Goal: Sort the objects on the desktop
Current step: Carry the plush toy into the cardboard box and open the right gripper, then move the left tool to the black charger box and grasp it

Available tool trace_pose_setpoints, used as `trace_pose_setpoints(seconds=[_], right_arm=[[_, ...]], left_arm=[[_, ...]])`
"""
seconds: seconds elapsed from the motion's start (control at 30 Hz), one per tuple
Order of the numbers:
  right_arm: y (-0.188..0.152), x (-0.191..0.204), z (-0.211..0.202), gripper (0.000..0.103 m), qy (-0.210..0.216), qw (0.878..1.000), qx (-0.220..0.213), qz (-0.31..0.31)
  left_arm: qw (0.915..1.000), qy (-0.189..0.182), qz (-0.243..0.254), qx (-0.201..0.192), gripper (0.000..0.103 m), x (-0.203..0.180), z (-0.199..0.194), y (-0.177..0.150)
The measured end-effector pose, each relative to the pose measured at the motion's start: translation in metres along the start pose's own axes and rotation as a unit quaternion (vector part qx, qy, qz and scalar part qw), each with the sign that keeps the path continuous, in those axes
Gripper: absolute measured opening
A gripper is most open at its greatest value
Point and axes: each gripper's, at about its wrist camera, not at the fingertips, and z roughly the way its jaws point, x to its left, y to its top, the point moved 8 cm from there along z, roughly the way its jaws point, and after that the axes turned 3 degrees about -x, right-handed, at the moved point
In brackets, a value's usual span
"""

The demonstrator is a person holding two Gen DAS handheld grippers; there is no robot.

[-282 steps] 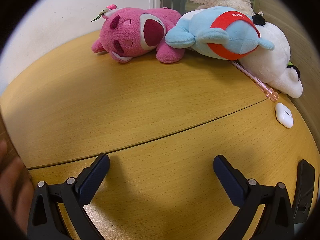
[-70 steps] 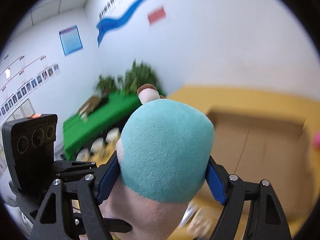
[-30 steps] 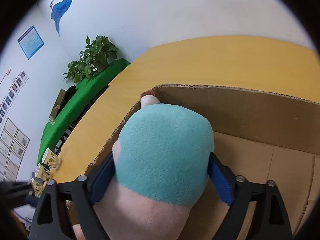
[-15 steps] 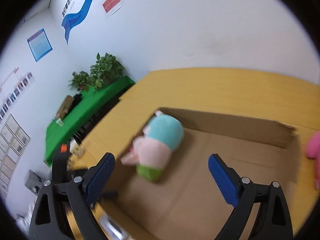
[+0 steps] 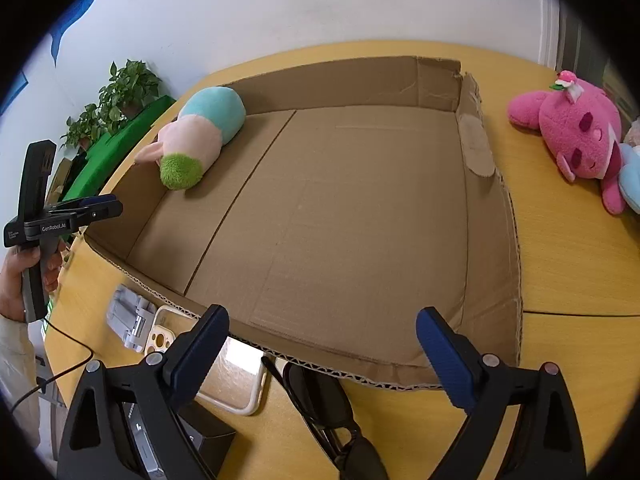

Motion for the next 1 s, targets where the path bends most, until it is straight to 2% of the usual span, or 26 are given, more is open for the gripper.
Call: trace_pose_setpoints(seconds=[0.17, 0.23, 0.3, 0.4, 0.47, 0.5, 0.57, 0.6, 0.67, 0.73, 0.8, 0.83, 0.9, 0.93, 0.97, 1.0], right_arm=[[0.001, 0.003, -0.002, 0.095, 0.000, 1.000, -0.010, -0.003], [0.006, 0.005, -0.008, 0.095, -0.015, 1.000, -0.017, -0.007], [0.010, 0.013, -0.025, 0.095, -0.009, 0.999, -0.041, -0.018], [0.004, 0.041, -0.063, 0.096, 0.040, 0.995, -0.078, -0.045], [-0.013, 0.061, -0.082, 0.096, 0.078, 0.991, -0.087, -0.069], [-0.023, 0.069, -0.087, 0.096, 0.092, 0.989, -0.085, -0.082], [-0.051, 0.084, -0.089, 0.096, 0.111, 0.985, -0.072, -0.112], [-0.062, 0.087, -0.088, 0.096, 0.113, 0.984, -0.066, -0.124], [-0.089, 0.094, -0.079, 0.096, 0.125, 0.981, -0.050, -0.143], [-0.114, 0.095, -0.065, 0.096, 0.147, 0.980, -0.020, -0.130], [-0.127, 0.098, -0.059, 0.096, 0.155, 0.979, -0.008, -0.129], [-0.133, 0.101, -0.056, 0.096, 0.151, 0.979, -0.003, -0.135], [-0.140, 0.105, -0.047, 0.096, 0.132, 0.980, 0.005, -0.146], [-0.144, 0.108, -0.044, 0.096, 0.130, 0.981, 0.008, -0.143], [-0.147, 0.111, -0.042, 0.096, 0.134, 0.981, 0.011, -0.140], [-0.149, 0.115, -0.040, 0.096, 0.143, 0.980, 0.012, -0.136]], left_arm=[[0.9999, 0.008, 0.009, 0.002, 0.079, 0.002, -0.008, -0.007], [0.9999, 0.008, -0.002, -0.011, 0.079, 0.004, -0.017, -0.005], [0.9986, 0.015, -0.020, -0.046, 0.079, 0.005, -0.041, -0.002], [0.9924, 0.008, -0.024, -0.120, 0.082, -0.011, -0.091, -0.002], [0.9857, 0.008, -0.018, -0.167, 0.094, -0.030, -0.124, -0.014], [0.9845, 0.008, -0.009, -0.175, 0.099, -0.038, -0.131, -0.020], [0.9823, 0.017, 0.013, -0.186, 0.100, -0.058, -0.142, -0.038], [0.9815, 0.034, 0.017, -0.188, 0.100, -0.064, -0.144, -0.049], [0.9802, 0.053, 0.006, -0.191, 0.102, -0.074, -0.144, -0.068], [0.9847, 0.006, 0.010, -0.174, 0.102, -0.091, -0.133, -0.086], [0.9920, -0.056, 0.014, -0.112, 0.102, -0.113, -0.111, -0.109], [0.9923, -0.088, 0.006, -0.087, 0.102, -0.121, -0.104, -0.118], [0.9848, -0.167, -0.018, -0.045, 0.102, -0.138, -0.094, -0.139], [0.9807, -0.192, -0.022, -0.032, 0.102, -0.144, -0.091, -0.147], [0.9790, -0.202, -0.025, -0.017, 0.102, -0.147, -0.087, -0.157], [0.9803, -0.196, -0.024, -0.002, 0.101, -0.147, -0.083, -0.165]])
